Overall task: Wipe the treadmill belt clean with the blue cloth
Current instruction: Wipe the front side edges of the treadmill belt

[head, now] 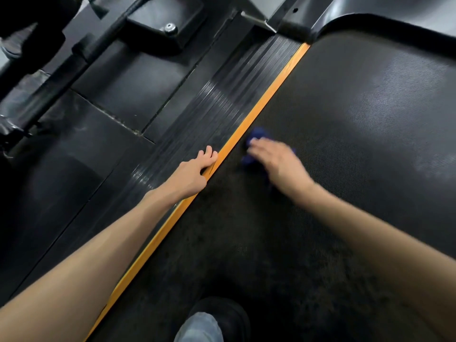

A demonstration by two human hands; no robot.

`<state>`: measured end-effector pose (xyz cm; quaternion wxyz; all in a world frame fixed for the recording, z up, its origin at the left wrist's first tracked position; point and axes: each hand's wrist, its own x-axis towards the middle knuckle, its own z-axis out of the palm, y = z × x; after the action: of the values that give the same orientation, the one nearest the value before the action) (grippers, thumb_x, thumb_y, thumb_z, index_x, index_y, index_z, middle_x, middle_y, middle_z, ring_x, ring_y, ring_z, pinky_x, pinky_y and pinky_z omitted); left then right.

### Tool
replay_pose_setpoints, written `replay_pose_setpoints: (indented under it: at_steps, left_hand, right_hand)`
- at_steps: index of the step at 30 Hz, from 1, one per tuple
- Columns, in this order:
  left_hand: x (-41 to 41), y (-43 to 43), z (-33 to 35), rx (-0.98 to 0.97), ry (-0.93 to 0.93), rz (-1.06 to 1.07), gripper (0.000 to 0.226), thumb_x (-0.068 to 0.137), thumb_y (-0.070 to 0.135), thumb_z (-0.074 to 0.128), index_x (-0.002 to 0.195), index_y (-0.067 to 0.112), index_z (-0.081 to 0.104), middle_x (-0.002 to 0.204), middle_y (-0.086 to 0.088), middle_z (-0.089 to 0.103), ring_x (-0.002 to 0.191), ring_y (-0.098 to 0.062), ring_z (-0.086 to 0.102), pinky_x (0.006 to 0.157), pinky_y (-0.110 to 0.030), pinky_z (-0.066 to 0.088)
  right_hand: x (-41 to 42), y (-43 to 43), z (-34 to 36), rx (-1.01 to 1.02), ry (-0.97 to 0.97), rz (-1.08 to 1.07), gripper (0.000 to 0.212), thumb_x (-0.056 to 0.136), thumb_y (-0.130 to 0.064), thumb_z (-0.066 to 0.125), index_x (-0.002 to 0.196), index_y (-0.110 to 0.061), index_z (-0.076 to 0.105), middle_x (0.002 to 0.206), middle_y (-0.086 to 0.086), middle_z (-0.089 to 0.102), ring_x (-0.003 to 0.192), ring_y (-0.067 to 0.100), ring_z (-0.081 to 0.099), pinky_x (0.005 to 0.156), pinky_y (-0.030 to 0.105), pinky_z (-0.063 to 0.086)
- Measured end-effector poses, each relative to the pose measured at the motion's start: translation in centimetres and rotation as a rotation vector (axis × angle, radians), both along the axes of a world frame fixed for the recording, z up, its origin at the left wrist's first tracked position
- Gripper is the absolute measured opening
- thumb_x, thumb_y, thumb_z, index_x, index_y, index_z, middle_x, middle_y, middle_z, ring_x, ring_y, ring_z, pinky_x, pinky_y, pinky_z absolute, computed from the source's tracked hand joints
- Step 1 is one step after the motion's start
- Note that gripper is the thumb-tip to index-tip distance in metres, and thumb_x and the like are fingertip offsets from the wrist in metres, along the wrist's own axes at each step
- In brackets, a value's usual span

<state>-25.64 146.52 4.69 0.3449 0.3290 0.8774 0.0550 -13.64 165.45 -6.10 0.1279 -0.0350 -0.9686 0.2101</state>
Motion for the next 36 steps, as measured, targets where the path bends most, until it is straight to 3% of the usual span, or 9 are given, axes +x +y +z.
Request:
replay_pose_setpoints:
  at_steps: [3, 6, 10, 16, 20, 23, 27, 32, 36]
  left_hand:
    - [-0.3, 0.2, 0.5, -0.004, -0.035, -0.001, 0.075, 0.088, -0.013, 0.034, 0.149, 0.025, 0.016, 0.157, 0.008, 0.001, 0.144, -0.012, 0.004, 0.118, -0.039, 0.011]
    - [-0.3, 0.1, 0.4, -0.004, -0.012, -0.016, 0.078, 0.085, -0.016, 0.035, 0.150, 0.024, 0.016, 0.157, 0.007, 0.001, 0.144, -0.013, 0.004, 0.117, -0.035, 0.016]
    - [-0.2, -0.1, -0.1, 0.008, 0.018, -0.019, 0.081, 0.081, -0.016, 0.035, 0.150, 0.025, 0.017, 0.157, 0.008, 0.002, 0.145, -0.013, 0.004, 0.114, -0.030, 0.014]
    - [-0.2, 0.1, -0.1, -0.005, 0.032, -0.040, 0.081, 0.082, -0.017, 0.036, 0.150, 0.024, 0.016, 0.157, 0.008, 0.001, 0.144, -0.013, 0.004, 0.114, -0.030, 0.019]
    - [-0.3, 0.3, -0.1, -0.038, 0.060, -0.065, 0.078, 0.085, -0.013, 0.038, 0.150, 0.024, 0.014, 0.157, 0.008, 0.001, 0.144, -0.015, 0.007, 0.111, -0.029, 0.024]
    - [-0.4, 0.6, 0.0, -0.054, 0.050, -0.098, 0.075, 0.088, -0.010, 0.039, 0.150, 0.022, 0.013, 0.158, 0.005, -0.001, 0.144, -0.017, 0.008, 0.111, -0.030, 0.025]
    - [-0.5, 0.6, 0.0, -0.066, 0.059, -0.099, 0.075, 0.088, -0.010, 0.039, 0.150, 0.022, 0.013, 0.158, 0.004, -0.001, 0.144, -0.018, 0.012, 0.111, -0.030, 0.024]
    - [-0.4, 0.5, -1.1, -0.070, 0.164, -0.098, 0.069, 0.089, -0.002, 0.040, 0.150, 0.022, 0.016, 0.158, 0.002, 0.005, 0.140, -0.029, 0.027, 0.110, -0.039, 0.031]
    - [0.1, -0.1, -1.3, -0.014, 0.187, -0.088, 0.071, 0.088, -0.007, 0.042, 0.149, 0.021, 0.019, 0.158, 0.002, 0.008, 0.138, -0.028, 0.030, 0.105, -0.039, 0.039]
  right_hand:
    - [-1.7, 3.2, 1.3, -0.025, -0.139, -0.330, 0.052, 0.084, 0.006, 0.051, 0.135, -0.007, 0.050, 0.147, 0.011, 0.040, 0.138, 0.028, 0.033, 0.113, 0.040, 0.022]
    - [-2.4, -0.7, 2.0, -0.096, -0.093, -0.494, 0.055, 0.075, 0.010, 0.062, 0.127, -0.007, 0.057, 0.140, 0.012, 0.048, 0.133, 0.028, 0.041, 0.110, 0.040, 0.026]
    - [1.1, -12.0, 1.3, -0.145, -0.072, -0.001, 0.046, 0.066, 0.002, 0.065, 0.110, -0.008, 0.067, 0.121, 0.011, 0.062, 0.115, 0.030, 0.056, 0.097, 0.041, 0.043]
    - [3.1, -11.3, 0.7, -0.057, -0.156, 0.608, 0.044, 0.088, -0.015, 0.038, 0.127, -0.013, 0.058, 0.141, 0.005, 0.049, 0.133, 0.022, 0.041, 0.110, 0.036, 0.027]
    - [0.5, -0.2, -0.1, 0.007, -0.024, 0.132, 0.037, 0.091, -0.021, 0.040, 0.120, -0.012, 0.063, 0.135, 0.009, 0.054, 0.127, 0.026, 0.048, 0.107, 0.042, 0.036]
    - [-0.9, 5.6, 0.6, -0.005, -0.073, -0.277, 0.040, 0.088, -0.005, 0.048, 0.126, -0.010, 0.058, 0.140, 0.011, 0.049, 0.132, 0.029, 0.042, 0.110, 0.043, 0.028]
    - [-2.4, 1.3, 1.6, -0.087, -0.065, -0.582, 0.055, 0.075, 0.009, 0.059, 0.127, -0.008, 0.055, 0.142, 0.011, 0.046, 0.133, 0.028, 0.039, 0.109, 0.039, 0.026]
    - [2.0, -12.4, 0.5, -0.155, -0.068, 0.006, 0.057, 0.063, 0.002, 0.069, 0.118, -0.012, 0.064, 0.134, 0.007, 0.055, 0.126, 0.026, 0.049, 0.102, 0.045, 0.041]
    - [5.6, -12.1, 0.1, 0.015, -0.141, 0.650, 0.045, 0.088, -0.014, 0.042, 0.132, -0.015, 0.054, 0.145, 0.002, 0.044, 0.135, 0.019, 0.037, 0.111, 0.034, 0.023]
